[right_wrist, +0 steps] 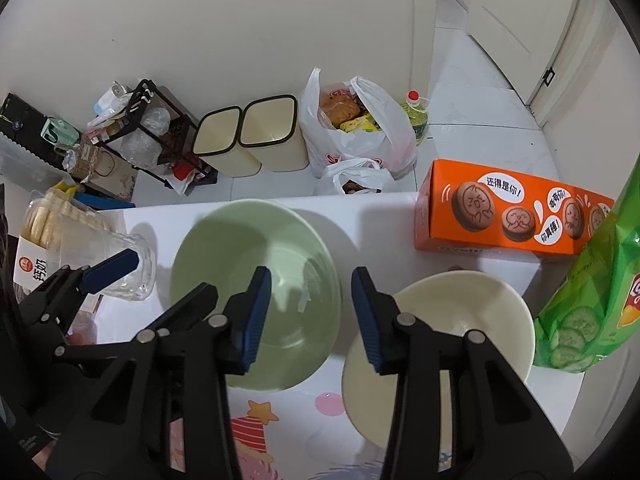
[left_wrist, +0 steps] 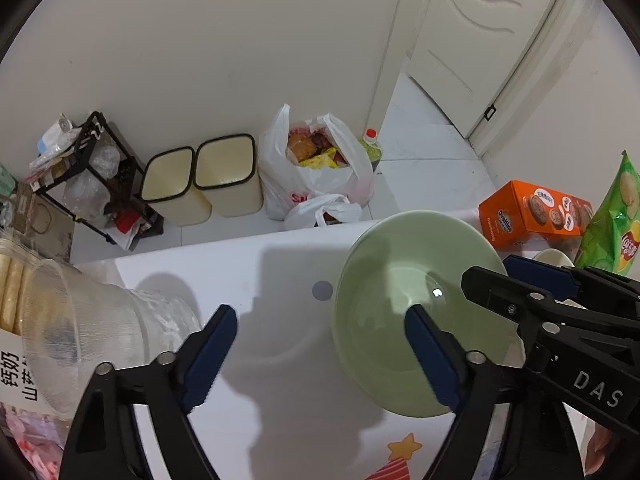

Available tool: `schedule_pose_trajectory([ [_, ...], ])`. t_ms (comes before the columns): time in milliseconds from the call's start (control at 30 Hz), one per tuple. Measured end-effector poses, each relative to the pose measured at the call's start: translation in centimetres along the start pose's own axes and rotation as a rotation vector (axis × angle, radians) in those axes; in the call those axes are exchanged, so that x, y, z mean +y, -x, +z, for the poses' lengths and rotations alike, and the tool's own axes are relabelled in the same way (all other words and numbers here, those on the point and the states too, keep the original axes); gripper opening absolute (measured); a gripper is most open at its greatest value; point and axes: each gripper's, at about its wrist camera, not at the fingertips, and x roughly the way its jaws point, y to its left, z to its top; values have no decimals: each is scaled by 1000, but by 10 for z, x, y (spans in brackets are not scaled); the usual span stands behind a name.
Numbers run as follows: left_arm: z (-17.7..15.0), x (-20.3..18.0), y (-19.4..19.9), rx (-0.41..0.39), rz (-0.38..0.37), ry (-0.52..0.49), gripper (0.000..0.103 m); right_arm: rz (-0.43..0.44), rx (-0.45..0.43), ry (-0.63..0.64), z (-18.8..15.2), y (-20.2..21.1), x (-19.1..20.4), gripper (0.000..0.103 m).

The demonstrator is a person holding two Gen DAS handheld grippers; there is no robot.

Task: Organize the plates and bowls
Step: 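Move both grippers to the second pale green bowl and close on its rim, then lift the second pale green bowl with both grippers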

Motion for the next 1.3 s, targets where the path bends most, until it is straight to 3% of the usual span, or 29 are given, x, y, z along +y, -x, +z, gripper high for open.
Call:
schedule_pose_trajectory([
  [167, 3, 5, -11, 46, -14, 21, 52, -7, 15, -6, 0, -4, -2, 40],
  [233, 2, 5, -15, 61, -18, 23, 34, -7, 25, -7, 0, -7, -2, 29],
  [500, 1, -2, -15, 75, -58, 14, 8, -48, 32, -12, -2, -9, -5, 11],
  [1000, -4, 8, -7, 72, -71, 25, 5, -61, 59, 0, -13, -8, 3, 6],
  [1300, -33, 6, 12, 78, -76, -6, 5, -57, 74, -5, -42, 6, 12, 6],
])
